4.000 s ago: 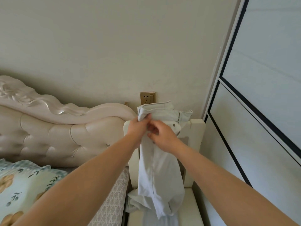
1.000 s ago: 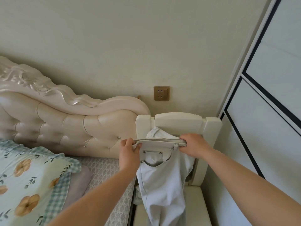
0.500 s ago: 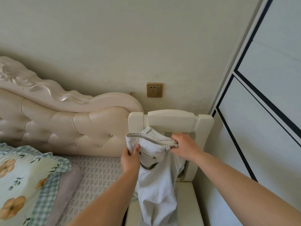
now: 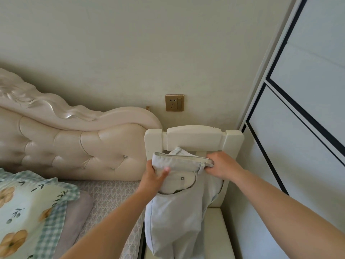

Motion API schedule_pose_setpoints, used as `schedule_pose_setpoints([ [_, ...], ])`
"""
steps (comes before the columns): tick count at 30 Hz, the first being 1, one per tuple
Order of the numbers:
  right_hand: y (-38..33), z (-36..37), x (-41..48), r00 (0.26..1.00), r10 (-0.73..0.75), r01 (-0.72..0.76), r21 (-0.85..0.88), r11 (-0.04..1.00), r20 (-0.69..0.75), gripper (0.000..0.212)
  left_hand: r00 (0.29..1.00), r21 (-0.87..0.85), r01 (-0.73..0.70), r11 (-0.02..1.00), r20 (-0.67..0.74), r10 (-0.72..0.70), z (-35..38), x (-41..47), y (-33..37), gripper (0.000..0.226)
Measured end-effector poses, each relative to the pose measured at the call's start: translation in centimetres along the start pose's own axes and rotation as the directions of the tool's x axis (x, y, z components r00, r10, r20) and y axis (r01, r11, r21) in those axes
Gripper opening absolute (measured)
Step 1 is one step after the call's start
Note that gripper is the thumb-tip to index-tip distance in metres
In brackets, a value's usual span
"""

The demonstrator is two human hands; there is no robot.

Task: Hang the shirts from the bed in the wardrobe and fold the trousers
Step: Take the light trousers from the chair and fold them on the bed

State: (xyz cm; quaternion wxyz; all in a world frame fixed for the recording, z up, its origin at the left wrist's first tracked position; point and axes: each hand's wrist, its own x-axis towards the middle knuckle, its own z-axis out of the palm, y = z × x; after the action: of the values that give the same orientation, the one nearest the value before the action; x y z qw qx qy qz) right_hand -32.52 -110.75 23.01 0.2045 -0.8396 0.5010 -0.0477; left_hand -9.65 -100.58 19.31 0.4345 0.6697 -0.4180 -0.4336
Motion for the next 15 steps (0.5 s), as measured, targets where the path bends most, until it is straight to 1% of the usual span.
schedule_pose_setpoints([
  [1,0.2,0.0,0.0,1.000,-0.007,0.007,-0.009,1.000,0.004,0.028,1.000,0.090,-0.026,0.996,-0.010,0.027,0.0,0.0,-0.1,0.059],
  [2,0.2,-0.1,-0.1,1.000,-0.024,0.025,-0.029,0.999,0.012,0.029,0.998,0.179,-0.046,0.983,-0.044,0.054,0.0,0.0,-0.1,0.062],
  [3,0.1,-0.3,-0.1,0.999,-0.049,0.050,-0.056,0.997,0.019,0.031,0.992,0.247,-0.063,0.967,-0.094,0.088,-0.1,0.1,-0.1,0.058],
  [5,0.0,-0.8,-0.1,0.994,-0.103,0.106,-0.126,0.986,0.027,0.034,0.972,0.281,-0.074,0.957,-0.196,0.133,-0.1,0.1,-0.1,0.038],
  [7,0.1,-1.1,-0.1,0.991,-0.119,0.128,-0.222,0.967,0.054,0.034,0.958,0.238,-0.092,0.967,-0.243,0.151,-0.2,0.2,-0.3,0.024],
  [9,0.3,-1.0,-0.2,0.989,-0.117,0.140,-0.307,0.941,0.093,0.026,0.960,0.152,-0.117,0.981,-0.236,0.151,-0.3,0.2,-0.7,0.016],
  [12,0.0,-0.5,-0.4,0.981,-0.157,0.185,-0.315,0.931,0.114,0.011,0.983,0.000,-0.102,0.995,-0.151,0.101,-0.2,0.4,-0.8,0.010],
  [15,-0.3,-0.1,-0.9,0.952,-0.287,0.306,-0.348,0.886,0.105,0.020,1.000,-0.121,-0.016,0.993,-0.028,0.013,-0.9,1.1,-0.2,0.010],
])
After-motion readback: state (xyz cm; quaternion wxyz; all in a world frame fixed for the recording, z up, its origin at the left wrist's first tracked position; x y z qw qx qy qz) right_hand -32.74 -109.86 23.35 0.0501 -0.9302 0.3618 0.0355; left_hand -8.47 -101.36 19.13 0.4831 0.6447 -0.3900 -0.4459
